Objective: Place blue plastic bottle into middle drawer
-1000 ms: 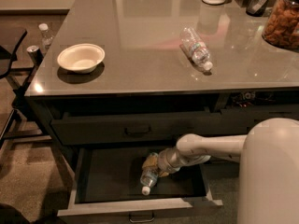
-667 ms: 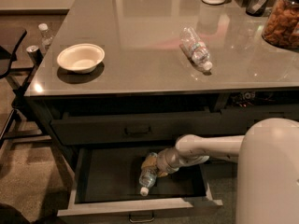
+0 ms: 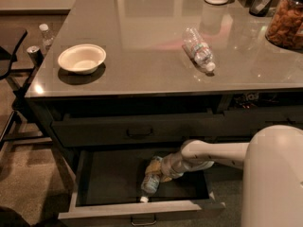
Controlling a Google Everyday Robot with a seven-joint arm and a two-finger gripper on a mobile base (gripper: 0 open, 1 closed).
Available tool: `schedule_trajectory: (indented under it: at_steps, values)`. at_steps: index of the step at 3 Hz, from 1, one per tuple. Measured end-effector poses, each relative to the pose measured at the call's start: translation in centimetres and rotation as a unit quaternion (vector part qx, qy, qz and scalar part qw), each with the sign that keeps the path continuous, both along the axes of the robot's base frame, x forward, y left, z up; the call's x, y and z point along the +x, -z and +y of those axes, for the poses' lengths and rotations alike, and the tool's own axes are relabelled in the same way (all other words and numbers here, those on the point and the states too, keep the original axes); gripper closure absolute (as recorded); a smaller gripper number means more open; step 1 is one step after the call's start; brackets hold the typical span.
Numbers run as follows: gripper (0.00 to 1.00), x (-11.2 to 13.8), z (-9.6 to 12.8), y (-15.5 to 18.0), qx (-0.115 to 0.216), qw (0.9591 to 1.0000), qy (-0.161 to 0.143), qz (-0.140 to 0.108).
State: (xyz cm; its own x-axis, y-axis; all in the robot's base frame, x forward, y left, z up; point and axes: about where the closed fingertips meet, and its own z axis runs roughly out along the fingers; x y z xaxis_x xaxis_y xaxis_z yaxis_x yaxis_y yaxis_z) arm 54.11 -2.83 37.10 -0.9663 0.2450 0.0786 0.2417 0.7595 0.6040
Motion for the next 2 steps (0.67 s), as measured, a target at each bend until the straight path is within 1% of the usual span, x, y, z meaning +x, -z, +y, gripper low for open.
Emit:
schedule_trajectory:
  at_steps: [1, 2]
  values:
    - [0.81, -0.01, 0.00, 0.01, 0.000, 1.0000, 0.000, 0.000]
    - [0.58, -0.01, 0.00, 0.01, 0.000, 1.0000, 0.000, 0.000]
